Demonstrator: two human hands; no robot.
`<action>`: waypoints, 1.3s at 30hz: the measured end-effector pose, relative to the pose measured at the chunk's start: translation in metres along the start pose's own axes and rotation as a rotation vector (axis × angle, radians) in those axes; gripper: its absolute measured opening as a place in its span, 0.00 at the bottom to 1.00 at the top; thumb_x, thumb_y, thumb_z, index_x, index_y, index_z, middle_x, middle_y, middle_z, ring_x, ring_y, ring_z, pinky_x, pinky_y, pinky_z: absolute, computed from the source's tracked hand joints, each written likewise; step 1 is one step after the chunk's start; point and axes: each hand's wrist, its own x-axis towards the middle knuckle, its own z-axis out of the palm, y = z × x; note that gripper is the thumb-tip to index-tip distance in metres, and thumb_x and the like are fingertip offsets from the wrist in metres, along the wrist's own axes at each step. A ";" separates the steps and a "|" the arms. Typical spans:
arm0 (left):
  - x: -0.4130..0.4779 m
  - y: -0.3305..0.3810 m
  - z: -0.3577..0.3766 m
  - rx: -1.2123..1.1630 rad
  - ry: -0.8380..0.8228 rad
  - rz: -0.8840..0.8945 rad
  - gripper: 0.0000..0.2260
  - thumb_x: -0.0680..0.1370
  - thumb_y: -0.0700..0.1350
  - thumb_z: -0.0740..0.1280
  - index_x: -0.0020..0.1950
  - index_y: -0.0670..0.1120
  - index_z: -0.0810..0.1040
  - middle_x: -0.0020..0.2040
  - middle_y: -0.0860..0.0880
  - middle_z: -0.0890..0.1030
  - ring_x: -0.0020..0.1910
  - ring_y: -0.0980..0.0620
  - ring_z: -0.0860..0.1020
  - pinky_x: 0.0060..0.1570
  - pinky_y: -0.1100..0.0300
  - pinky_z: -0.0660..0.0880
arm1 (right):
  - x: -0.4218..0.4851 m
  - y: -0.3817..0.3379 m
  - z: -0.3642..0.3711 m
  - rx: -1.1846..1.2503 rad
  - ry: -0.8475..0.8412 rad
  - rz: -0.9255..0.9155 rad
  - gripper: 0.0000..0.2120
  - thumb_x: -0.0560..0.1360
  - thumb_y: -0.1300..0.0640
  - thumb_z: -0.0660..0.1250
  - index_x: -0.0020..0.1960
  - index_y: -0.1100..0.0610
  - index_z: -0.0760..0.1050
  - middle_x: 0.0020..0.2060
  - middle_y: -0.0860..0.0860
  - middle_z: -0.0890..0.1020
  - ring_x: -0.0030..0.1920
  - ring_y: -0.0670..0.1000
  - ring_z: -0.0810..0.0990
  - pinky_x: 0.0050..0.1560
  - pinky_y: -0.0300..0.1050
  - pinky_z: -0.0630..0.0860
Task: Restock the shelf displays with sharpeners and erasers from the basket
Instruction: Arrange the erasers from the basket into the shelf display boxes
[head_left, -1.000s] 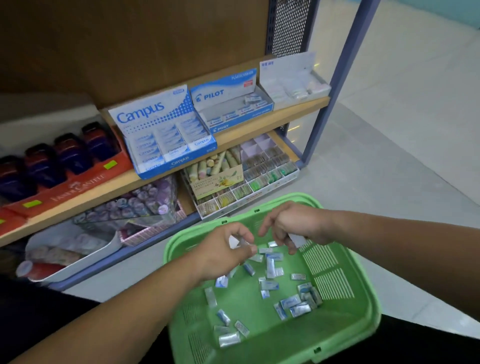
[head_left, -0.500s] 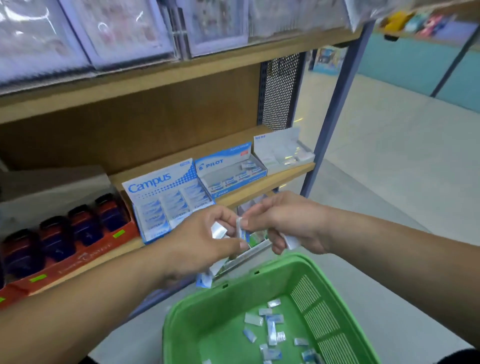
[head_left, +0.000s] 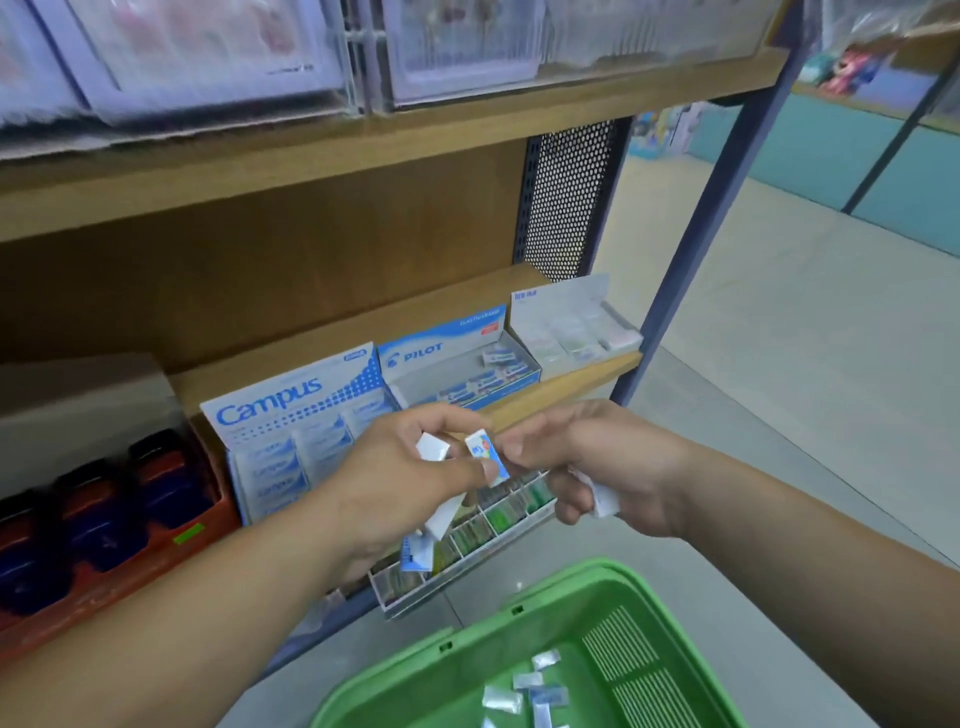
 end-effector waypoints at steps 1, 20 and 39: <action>0.004 0.001 0.001 -0.034 0.014 -0.008 0.11 0.74 0.39 0.77 0.54 0.49 0.84 0.39 0.44 0.83 0.34 0.50 0.79 0.37 0.59 0.73 | 0.003 0.001 -0.001 -0.002 -0.003 0.005 0.07 0.77 0.62 0.71 0.54 0.63 0.84 0.50 0.62 0.86 0.20 0.48 0.63 0.30 0.42 0.68; 0.035 0.008 0.012 -0.303 0.257 -0.074 0.06 0.78 0.49 0.75 0.52 0.55 0.81 0.39 0.47 0.84 0.33 0.48 0.79 0.33 0.52 0.73 | 0.032 0.023 0.025 0.109 -0.206 0.024 0.17 0.78 0.60 0.72 0.65 0.63 0.77 0.52 0.57 0.84 0.19 0.45 0.64 0.29 0.42 0.72; -0.017 0.018 -0.091 0.356 0.398 -0.032 0.05 0.77 0.48 0.75 0.50 0.54 0.81 0.44 0.49 0.84 0.32 0.54 0.83 0.33 0.58 0.80 | 0.025 0.017 0.036 -0.175 0.171 -0.094 0.07 0.74 0.58 0.78 0.49 0.58 0.81 0.45 0.57 0.87 0.22 0.48 0.70 0.26 0.39 0.69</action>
